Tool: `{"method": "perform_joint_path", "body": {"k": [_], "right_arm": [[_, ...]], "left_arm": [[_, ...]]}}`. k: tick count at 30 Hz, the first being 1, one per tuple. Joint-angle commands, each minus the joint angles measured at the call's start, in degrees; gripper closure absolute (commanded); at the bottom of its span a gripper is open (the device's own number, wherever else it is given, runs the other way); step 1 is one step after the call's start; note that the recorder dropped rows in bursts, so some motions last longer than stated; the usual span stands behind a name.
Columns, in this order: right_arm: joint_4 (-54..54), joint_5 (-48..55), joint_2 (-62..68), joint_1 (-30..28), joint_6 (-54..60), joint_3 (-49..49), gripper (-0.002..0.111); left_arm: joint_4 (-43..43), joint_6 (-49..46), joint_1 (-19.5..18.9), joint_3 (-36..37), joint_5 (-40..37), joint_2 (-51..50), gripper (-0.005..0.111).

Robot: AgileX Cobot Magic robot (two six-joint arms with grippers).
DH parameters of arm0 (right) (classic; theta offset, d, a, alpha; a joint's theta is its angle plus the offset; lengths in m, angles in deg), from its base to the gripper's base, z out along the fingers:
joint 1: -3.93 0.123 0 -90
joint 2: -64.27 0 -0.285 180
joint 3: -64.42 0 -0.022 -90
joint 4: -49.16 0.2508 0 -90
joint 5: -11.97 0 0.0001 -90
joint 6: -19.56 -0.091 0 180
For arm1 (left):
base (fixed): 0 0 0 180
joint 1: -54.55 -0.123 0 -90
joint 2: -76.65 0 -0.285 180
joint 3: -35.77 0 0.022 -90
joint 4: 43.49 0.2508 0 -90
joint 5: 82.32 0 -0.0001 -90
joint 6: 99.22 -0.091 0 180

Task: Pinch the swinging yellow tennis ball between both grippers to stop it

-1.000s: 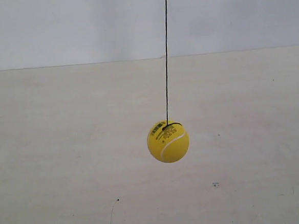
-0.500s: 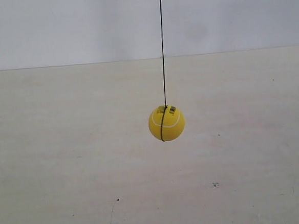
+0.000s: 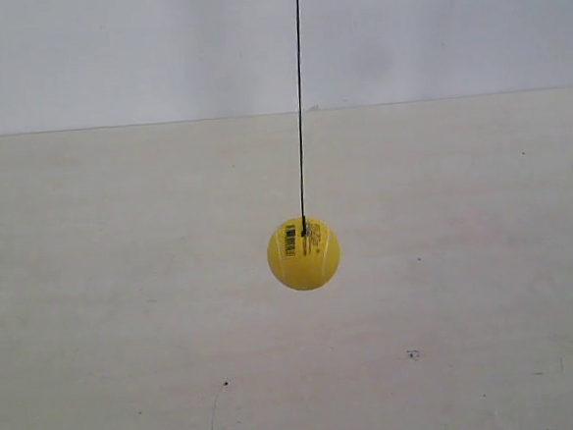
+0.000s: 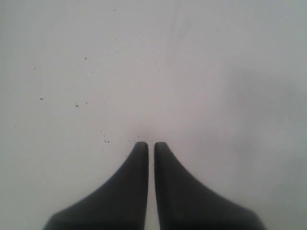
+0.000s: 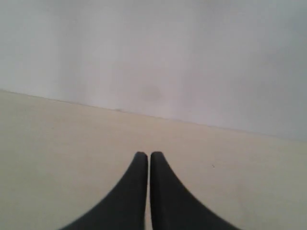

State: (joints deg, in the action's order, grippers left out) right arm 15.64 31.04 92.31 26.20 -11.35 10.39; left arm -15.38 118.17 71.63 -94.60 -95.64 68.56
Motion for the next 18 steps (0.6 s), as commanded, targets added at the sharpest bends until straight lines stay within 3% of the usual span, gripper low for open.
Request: {"method": "perform_joint_path", "body": {"k": [1,3,5,12,18], "right_arm": [[13.7,-7.2,-0.4,-15.7,8.4,-5.6,0.108],[25.3,-11.6,-1.5,-22.4,20.1,-9.9,0.108],[31.9,-16.4,-3.4,-24.8,26.7,-14.8,0.108],[31.9,-20.5,-8.6,-24.8,28.4,-23.2,0.108],[31.8,-9.7,-11.4,-24.8,29.4,-23.2,0.108]], "left_arm": [[-0.1,0.6,0.1,0.2,-0.5,0.3,0.102],[-0.1,0.6,0.1,0.2,-0.5,0.3,0.102],[-0.1,0.6,0.1,0.2,-0.5,0.3,0.102],[-0.1,0.6,0.1,0.2,-0.5,0.3,0.102],[0.0,0.6,0.1,0.2,-0.5,0.3,0.102]]}}
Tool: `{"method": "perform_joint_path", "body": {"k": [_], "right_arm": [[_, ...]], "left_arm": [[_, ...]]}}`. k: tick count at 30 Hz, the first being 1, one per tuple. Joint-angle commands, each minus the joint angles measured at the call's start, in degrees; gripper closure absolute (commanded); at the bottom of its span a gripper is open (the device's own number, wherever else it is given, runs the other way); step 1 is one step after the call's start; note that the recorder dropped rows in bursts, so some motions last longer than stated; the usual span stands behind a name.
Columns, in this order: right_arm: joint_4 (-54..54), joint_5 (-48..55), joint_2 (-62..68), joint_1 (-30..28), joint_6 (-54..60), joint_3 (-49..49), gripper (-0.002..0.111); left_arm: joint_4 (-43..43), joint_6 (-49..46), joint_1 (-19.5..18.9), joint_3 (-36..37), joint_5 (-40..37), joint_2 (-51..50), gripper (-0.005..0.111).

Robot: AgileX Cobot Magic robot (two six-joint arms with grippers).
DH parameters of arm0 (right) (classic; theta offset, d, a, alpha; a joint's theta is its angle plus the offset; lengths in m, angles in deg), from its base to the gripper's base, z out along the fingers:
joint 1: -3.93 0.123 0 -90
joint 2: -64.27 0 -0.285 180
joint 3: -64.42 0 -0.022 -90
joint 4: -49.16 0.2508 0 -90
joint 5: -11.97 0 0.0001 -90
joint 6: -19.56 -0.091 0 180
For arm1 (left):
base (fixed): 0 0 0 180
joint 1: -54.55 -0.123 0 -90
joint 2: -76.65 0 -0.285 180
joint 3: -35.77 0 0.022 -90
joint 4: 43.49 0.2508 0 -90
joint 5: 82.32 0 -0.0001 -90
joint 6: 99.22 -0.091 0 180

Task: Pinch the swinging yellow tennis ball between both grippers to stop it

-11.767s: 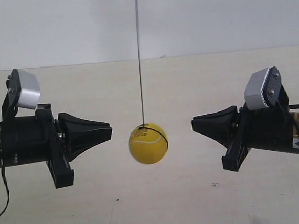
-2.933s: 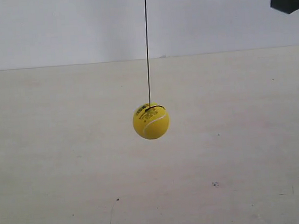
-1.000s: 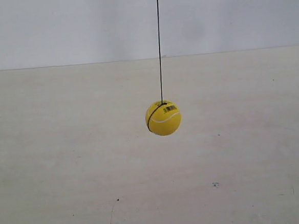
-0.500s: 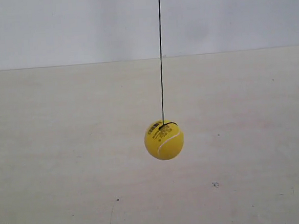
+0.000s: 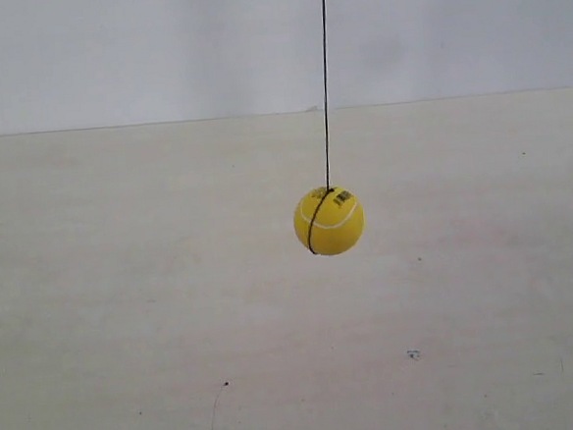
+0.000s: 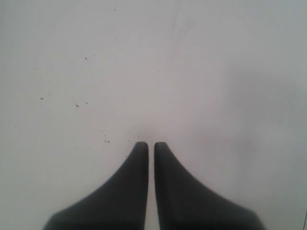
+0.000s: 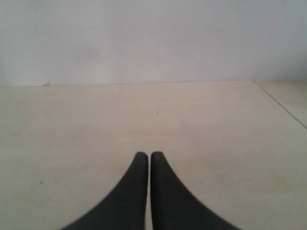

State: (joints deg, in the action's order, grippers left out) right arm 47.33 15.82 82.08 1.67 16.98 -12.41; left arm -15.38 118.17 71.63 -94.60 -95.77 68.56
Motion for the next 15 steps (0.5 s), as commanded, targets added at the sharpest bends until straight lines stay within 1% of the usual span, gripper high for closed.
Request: {"method": "perform_joint_path", "body": {"k": [1,4,9,15], "right_arm": [[0.1,7.5,-1.4,-0.5,1.1,-0.4,0.108],[0.0,10.8,-1.5,-0.5,1.2,-0.4,0.108],[0.0,8.6,-1.5,-0.5,1.2,-0.4,0.108],[0.0,8.4,-1.5,-0.5,1.2,-0.4,0.108]], "left_arm": [[0.0,0.6,0.1,0.2,-0.3,0.3,0.102],[0.0,0.6,0.1,0.2,-0.3,0.3,0.102],[0.0,0.6,0.1,0.2,-0.3,0.3,0.102],[0.0,0.6,0.1,0.2,-0.3,0.3,0.102]]}}
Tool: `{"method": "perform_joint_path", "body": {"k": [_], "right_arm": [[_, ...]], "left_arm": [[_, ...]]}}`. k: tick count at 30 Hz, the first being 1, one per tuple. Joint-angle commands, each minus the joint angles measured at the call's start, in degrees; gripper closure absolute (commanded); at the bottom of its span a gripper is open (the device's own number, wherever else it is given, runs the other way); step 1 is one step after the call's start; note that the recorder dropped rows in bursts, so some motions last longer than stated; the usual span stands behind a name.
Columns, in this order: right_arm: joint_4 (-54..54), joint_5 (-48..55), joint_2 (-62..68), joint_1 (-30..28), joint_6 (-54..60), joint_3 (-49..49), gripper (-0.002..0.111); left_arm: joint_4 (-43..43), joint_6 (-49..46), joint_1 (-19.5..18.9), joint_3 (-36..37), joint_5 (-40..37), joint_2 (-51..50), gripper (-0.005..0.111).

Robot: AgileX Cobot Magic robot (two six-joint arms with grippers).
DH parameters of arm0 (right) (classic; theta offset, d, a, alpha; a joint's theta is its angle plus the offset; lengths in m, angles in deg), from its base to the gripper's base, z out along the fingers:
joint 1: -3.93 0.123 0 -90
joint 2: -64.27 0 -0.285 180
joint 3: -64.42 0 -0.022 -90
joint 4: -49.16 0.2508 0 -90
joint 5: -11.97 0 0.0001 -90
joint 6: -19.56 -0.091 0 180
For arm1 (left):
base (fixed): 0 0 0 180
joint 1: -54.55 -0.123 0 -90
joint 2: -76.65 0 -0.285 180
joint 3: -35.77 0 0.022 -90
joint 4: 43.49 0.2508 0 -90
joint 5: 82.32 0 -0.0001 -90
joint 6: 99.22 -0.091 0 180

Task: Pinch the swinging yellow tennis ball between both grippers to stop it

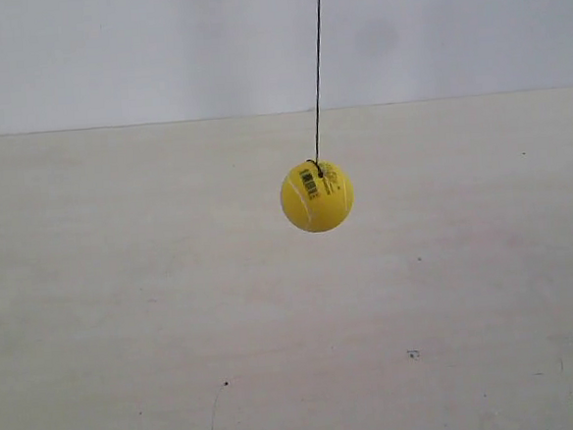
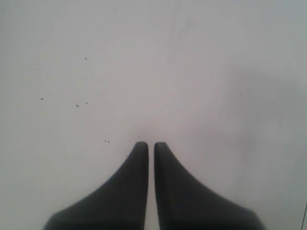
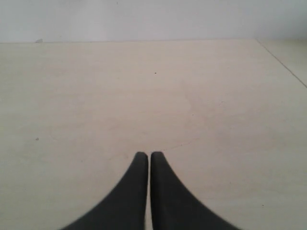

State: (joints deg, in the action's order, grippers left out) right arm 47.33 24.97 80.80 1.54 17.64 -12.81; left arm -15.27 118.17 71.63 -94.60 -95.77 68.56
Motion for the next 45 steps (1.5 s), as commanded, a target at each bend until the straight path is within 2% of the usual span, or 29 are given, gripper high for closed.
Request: {"method": "perform_joint_path", "body": {"k": [1,16,21,26,30,33,36,41,45], "right_arm": [[0.0,-0.7,-0.2,-0.4,0.6,0.0,0.108],[0.0,-0.7,-0.2,-0.4,0.6,0.0,0.108],[0.0,-0.7,-0.2,-0.4,0.6,0.0,0.108],[0.0,-0.7,-0.2,-0.4,0.6,0.0,0.108],[0.0,-0.7,-0.2,-0.4,0.6,0.0,0.108],[0.0,-0.7,-0.2,-0.4,0.6,0.0,0.108],[0.0,-0.7,-0.2,-0.4,0.6,0.0,0.108],[0.0,-0.7,-0.2,-0.4,0.6,0.0,0.108],[0.0,-0.7,-0.2,-0.4,0.6,0.0,0.108]], "left_arm": [[-0.1,0.6,0.1,0.2,-0.3,0.3,0.102],[-0.1,0.2,0.1,0.4,-0.2,0.3,0.102],[-0.1,-7.0,-0.1,2.9,0.8,0.3,0.102],[-4.5,-14.9,-4.4,11.2,10.9,0.3,0.102],[-18.2,-23.4,-10.4,18.9,18.2,-1.0,0.102],[-23.5,-24.2,-14.6,23.1,17.3,-1.2,0.102],[-24.4,-24.2,-17.1,26.0,15.1,-1.2,0.102],[-24.4,-27.1,-17.5,27.6,11.1,-1.2,0.102],[-24.4,-32.7,-17.5,27.6,3.9,-1.2,0.102]]}}
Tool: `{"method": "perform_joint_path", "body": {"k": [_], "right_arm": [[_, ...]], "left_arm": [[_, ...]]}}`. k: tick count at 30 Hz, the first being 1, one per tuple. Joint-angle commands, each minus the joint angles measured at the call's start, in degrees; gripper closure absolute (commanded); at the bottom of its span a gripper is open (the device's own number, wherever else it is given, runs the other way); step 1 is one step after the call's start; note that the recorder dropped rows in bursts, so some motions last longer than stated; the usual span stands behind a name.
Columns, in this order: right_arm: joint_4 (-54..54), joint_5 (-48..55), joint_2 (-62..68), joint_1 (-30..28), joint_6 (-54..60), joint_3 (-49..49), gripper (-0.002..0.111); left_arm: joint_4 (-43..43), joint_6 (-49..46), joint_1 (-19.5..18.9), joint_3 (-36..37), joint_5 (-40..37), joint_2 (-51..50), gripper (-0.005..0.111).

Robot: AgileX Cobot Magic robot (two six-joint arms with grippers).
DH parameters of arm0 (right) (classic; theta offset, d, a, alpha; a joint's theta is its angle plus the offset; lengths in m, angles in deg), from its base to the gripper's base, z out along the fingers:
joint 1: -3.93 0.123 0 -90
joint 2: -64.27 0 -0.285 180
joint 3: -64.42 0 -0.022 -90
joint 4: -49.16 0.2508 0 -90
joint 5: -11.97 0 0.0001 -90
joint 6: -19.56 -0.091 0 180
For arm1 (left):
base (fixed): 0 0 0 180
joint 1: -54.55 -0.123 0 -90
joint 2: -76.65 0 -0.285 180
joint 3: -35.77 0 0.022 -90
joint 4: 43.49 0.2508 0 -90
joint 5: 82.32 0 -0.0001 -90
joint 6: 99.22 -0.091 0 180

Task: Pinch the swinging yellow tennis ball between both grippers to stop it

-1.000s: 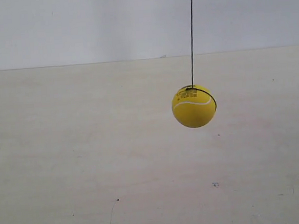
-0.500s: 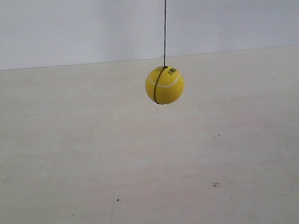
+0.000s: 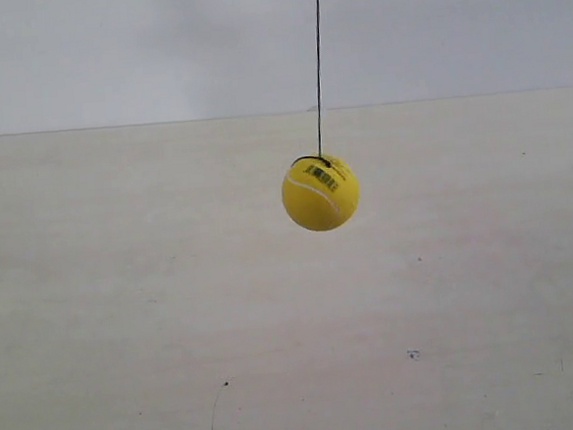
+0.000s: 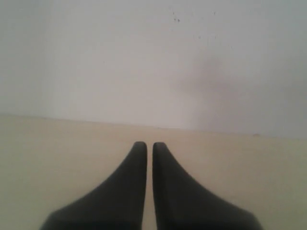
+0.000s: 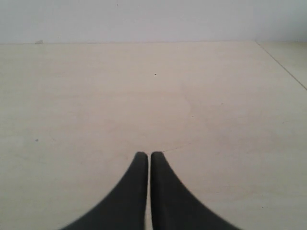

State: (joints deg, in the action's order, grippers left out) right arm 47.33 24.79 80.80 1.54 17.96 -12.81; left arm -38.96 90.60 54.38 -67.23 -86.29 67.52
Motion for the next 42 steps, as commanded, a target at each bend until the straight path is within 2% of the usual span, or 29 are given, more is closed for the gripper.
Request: {"method": "perform_joint_path", "body": {"k": [1,6,11,15,42], "right_arm": [[0.0,-0.6,-0.2,-0.4,0.3,0.0,0.108],[0.0,-0.6,-0.2,-0.4,0.3,0.0,0.108],[0.0,-0.6,-0.2,-0.4,0.3,0.0,0.108],[0.0,-0.6,-0.2,-0.4,0.3,0.0,0.108],[0.0,-0.6,-0.2,-0.4,0.3,0.0,0.108]], "left_arm": [[-0.7,-6.9,-0.3,0.2,-7.2,0.0,0.102],[-0.7,-12.7,-0.3,0.2,-15.5,1.3,0.102],[-0.9,-12.2,-0.3,0.2,-15.2,1.3,0.102],[-0.9,-12.3,-0.3,0.2,-11.9,1.3,0.102],[-0.9,-12.3,-0.3,0.2,-12.0,1.3,0.102]]}}
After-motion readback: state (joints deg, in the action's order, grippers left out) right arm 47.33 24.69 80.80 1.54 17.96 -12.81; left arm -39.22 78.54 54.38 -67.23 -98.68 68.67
